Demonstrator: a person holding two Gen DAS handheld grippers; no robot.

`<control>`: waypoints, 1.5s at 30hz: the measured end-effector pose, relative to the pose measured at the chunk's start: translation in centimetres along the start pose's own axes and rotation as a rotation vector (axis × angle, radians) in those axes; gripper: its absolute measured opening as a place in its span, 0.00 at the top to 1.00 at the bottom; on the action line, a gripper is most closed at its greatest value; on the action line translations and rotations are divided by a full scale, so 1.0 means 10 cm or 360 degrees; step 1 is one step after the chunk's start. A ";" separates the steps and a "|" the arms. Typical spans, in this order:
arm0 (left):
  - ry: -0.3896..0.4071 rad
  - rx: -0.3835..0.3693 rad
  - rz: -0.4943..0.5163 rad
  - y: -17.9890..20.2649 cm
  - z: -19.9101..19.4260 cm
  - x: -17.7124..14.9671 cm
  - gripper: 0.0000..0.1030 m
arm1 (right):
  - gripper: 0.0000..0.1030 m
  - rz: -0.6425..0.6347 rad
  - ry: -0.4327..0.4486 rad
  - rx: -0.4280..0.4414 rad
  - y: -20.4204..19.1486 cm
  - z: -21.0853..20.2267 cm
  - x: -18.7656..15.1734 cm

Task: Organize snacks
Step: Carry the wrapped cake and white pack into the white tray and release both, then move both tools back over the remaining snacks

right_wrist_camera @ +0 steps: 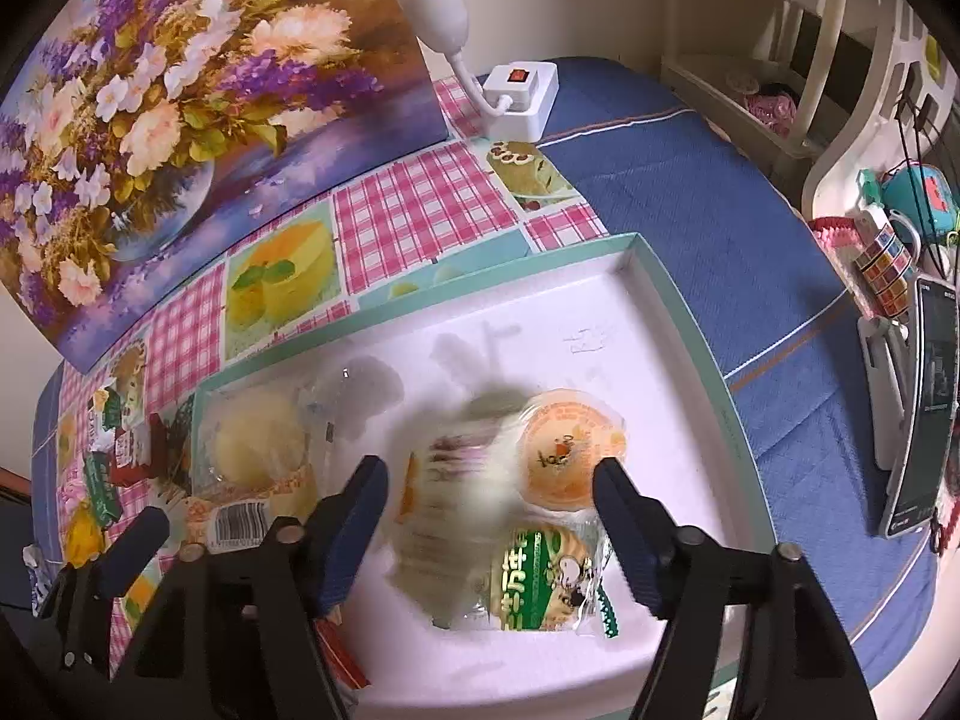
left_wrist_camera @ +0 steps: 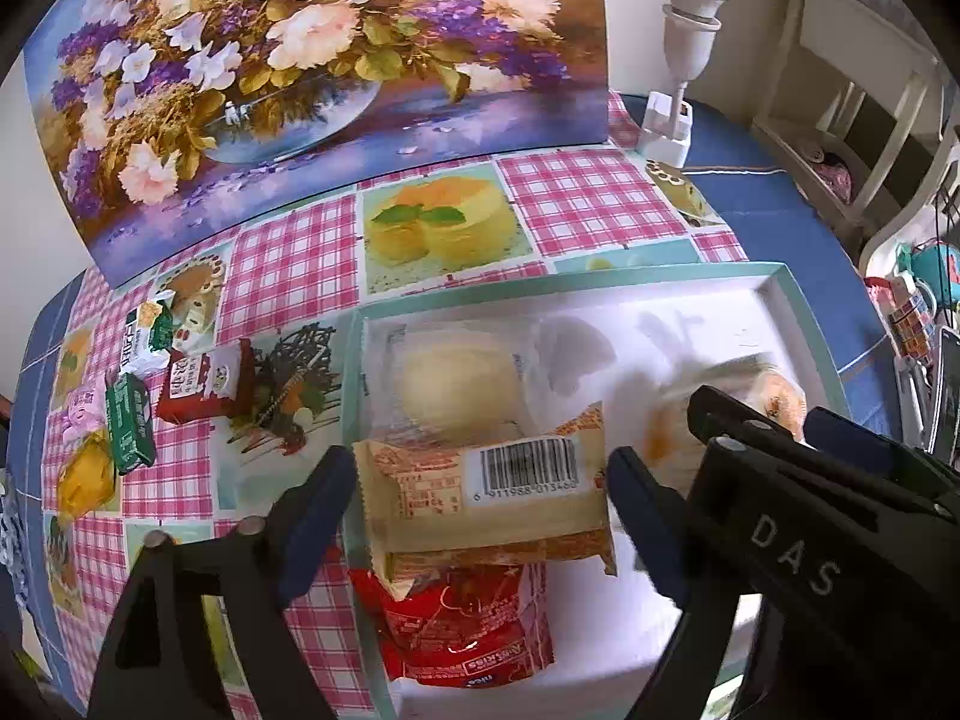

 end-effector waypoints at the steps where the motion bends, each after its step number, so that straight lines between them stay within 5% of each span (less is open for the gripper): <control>1: 0.0001 0.0001 -0.0006 -0.01 0.00 0.00 0.13 | 0.26 0.0001 0.0001 -0.0002 0.00 0.00 0.00; 8: 0.0026 0.0024 -0.0044 -0.09 -0.05 0.02 0.13 | 0.00 0.0026 0.0042 -0.0016 0.04 -0.04 0.02; 28: 0.0040 0.0117 -0.0499 -0.90 -0.16 -0.04 0.13 | 0.00 0.0059 0.0133 -0.0007 0.02 -0.17 0.03; 45: 0.0047 0.0391 -0.0837 -2.09 -0.45 -0.41 0.13 | 0.00 -0.0173 0.0107 0.0099 -0.77 -0.24 -0.17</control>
Point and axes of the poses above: each gripper's, at about its wrist camera, not at the fingertips, and z roughly the way its jaws point, y to its right, x to its top, the point moved 4 cm from there along z, roughly the way its jaws point, and after that the axes turned 3 degrees about -x, right-handed, at the moved point
